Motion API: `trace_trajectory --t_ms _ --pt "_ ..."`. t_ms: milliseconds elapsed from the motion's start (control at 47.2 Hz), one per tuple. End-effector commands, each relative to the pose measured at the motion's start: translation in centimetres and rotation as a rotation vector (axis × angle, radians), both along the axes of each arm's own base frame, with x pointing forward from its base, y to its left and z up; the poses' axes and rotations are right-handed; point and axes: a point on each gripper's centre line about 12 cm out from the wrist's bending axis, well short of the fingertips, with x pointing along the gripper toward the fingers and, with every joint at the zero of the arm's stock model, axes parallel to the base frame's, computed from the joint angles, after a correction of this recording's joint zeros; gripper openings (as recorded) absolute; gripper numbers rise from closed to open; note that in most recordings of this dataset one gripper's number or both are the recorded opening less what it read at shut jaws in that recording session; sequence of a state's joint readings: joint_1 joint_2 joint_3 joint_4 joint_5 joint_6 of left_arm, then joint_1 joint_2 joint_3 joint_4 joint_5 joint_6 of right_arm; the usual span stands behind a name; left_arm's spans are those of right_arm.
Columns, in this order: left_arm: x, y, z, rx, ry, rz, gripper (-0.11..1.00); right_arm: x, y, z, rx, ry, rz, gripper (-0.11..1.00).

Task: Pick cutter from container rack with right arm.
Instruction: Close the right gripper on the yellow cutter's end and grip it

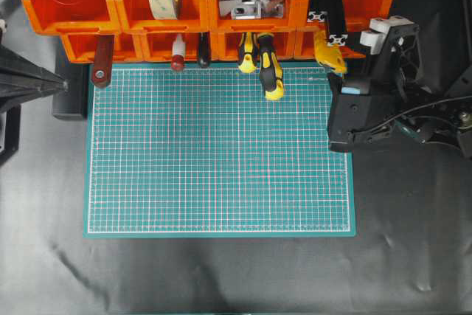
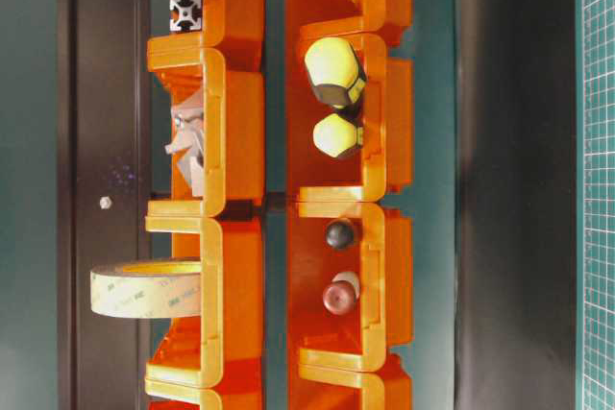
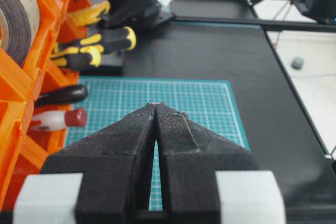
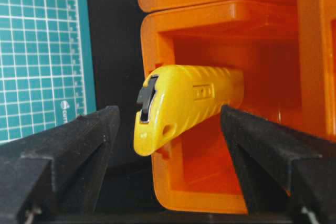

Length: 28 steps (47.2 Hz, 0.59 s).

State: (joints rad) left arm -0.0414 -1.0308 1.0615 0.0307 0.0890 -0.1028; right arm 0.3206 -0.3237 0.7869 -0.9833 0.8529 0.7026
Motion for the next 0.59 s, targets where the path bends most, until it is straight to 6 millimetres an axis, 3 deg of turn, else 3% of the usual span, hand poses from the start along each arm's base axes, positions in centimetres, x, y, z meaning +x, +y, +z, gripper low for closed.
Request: trace_trajectory --t_ms 0,318,509,573 --pt "0.03 -0.03 0.52 -0.001 -0.017 -0.001 0.00 0.37 0.02 0.54 -0.001 -0.039 0.001 0.73" --pt "0.03 -0.03 0.57 -0.001 -0.021 -0.002 0.00 0.72 0.00 0.50 0.006 -0.085 -0.022 0.60" --pt "0.04 -0.03 0.59 -0.002 -0.023 -0.002 0.00 1.02 0.43 0.42 0.035 -0.103 0.003 0.32" --pt "0.04 -0.03 0.59 -0.002 -0.023 -0.002 0.00 1.02 0.65 0.37 0.037 -0.102 0.009 0.30"
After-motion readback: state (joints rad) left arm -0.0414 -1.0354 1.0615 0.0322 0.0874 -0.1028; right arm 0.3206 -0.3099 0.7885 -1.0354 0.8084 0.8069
